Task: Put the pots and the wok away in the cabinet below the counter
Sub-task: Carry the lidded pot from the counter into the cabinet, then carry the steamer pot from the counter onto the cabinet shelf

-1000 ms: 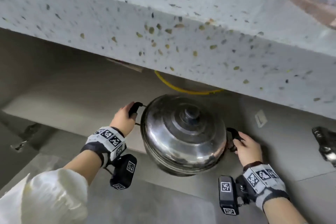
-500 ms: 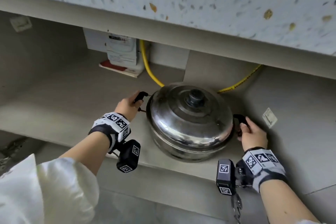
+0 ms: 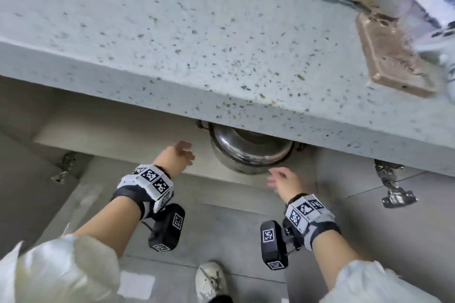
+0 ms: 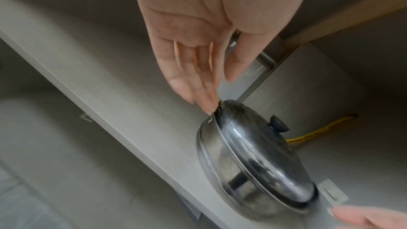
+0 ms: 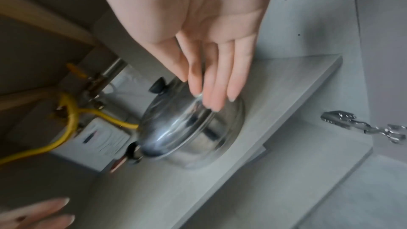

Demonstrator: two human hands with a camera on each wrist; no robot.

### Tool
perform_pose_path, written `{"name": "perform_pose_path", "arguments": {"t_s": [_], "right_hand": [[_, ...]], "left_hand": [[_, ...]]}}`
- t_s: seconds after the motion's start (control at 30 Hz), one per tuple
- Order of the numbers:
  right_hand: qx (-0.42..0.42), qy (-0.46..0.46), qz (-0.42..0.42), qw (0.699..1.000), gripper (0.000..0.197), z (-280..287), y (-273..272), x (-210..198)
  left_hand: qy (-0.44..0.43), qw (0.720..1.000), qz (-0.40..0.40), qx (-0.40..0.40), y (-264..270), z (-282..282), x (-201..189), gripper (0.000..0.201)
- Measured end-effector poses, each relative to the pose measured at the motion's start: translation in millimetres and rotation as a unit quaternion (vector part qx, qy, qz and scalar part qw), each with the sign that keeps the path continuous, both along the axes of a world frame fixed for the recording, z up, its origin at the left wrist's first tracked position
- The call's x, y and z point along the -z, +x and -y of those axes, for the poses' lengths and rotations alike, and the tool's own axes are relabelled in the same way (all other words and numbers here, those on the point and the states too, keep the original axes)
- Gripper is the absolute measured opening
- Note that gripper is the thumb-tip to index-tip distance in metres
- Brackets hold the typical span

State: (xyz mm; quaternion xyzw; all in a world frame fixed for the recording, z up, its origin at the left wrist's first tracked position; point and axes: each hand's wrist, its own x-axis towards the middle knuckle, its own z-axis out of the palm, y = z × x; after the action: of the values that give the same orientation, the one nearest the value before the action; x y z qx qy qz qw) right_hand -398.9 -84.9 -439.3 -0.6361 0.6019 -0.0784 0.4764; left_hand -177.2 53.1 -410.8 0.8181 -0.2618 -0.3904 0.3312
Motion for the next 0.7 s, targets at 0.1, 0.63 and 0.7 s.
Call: {"name": "perform_pose_path", "arguments": {"t_s": [0.1, 0.63, 0.7], "right_hand": [[-0.083, 0.057, 0.008, 0.995, 0.023, -59, 16, -61], [-0.37, 0.056, 0.135, 0.917, 0.018, -223, 116, -385], [-0.353, 0.025, 0.16, 0.922, 0.019, -216, 132, -402]], "left_hand": [[0.011, 1.0, -0.018, 0.022, -12, -53, -56, 0.031], [-0.156, 0.976, 0.05, -0.143, 10, -261, -375, 0.025], [-0.172, 0.969, 0.066, -0.164, 21, -264, -393, 0.023]]}}
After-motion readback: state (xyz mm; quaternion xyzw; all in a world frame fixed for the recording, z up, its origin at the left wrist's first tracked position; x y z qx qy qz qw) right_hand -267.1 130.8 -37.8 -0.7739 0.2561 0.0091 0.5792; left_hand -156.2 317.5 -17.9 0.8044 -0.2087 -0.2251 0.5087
